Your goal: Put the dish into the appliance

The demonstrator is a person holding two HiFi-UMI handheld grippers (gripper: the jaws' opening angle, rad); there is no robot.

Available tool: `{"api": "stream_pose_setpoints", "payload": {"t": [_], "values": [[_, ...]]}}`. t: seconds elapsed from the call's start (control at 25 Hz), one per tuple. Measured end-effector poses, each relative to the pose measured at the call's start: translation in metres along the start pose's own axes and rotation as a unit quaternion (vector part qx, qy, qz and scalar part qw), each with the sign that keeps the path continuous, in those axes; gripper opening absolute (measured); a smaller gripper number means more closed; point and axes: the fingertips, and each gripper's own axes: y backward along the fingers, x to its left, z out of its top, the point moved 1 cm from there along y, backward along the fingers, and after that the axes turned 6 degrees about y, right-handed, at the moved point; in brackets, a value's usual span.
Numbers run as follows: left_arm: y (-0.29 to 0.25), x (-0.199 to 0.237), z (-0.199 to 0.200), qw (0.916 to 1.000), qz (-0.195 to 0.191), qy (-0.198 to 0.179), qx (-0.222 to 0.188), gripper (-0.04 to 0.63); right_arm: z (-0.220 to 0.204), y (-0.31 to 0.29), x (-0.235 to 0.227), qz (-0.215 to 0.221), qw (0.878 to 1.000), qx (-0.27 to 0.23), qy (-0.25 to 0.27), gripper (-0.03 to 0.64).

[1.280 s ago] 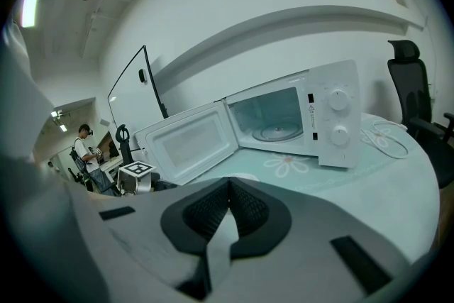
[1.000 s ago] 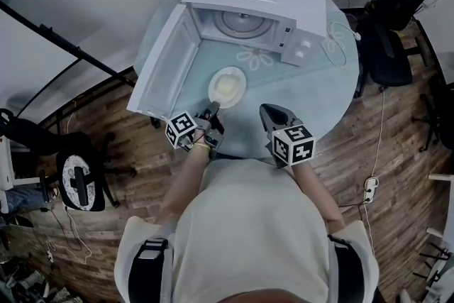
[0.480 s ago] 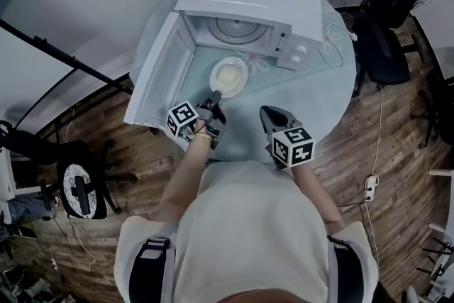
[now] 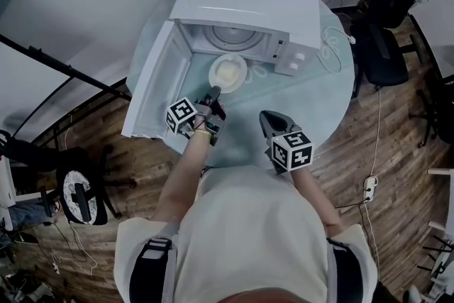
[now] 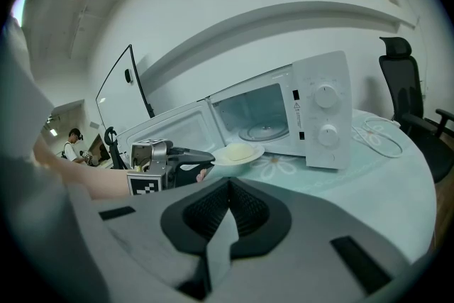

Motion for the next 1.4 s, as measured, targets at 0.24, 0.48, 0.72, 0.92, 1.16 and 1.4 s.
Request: {"api": "stream_pose_setpoints", "payload": {"t": [0.24,0.48,0.72,0.92,1.16,1.4], "values": [[0.005,-0.010,0.005,0.9999,-0.013,0.004,0.001,0.026,-0.003,-0.004,0.000,0.003,1.000,0.009,-0.003,0.006],[0.000,-0.020,0.012,0.9995,-0.029,0.013,-0.006,0.028,-0.005,-0.006,0.002,0.007,1.000,0.010,-0.001,0.006],[-0.013,-0.023,0.019,0.9996,-0.024,0.014,-0.010,0.027,-0.006,-0.005,0.000,0.005,1.000,0.012,-0.002,0.006],[-0.028,-0.025,0.026,0.9995,-0.023,0.020,-0.014,0.026,-0.007,-0.006,-0.004,0.002,1.000,0.015,-0.007,0.006],[-0.049,-0.028,0.037,0.9987,-0.019,0.040,-0.024,0.028,-0.009,-0.010,-0.008,-0.002,1.000,0.023,-0.013,0.006],[-0.069,-0.027,0.047,0.9988,-0.013,0.039,-0.027,0.026,-0.008,-0.016,-0.014,-0.004,1.000,0.027,-0.014,0.006]]}}
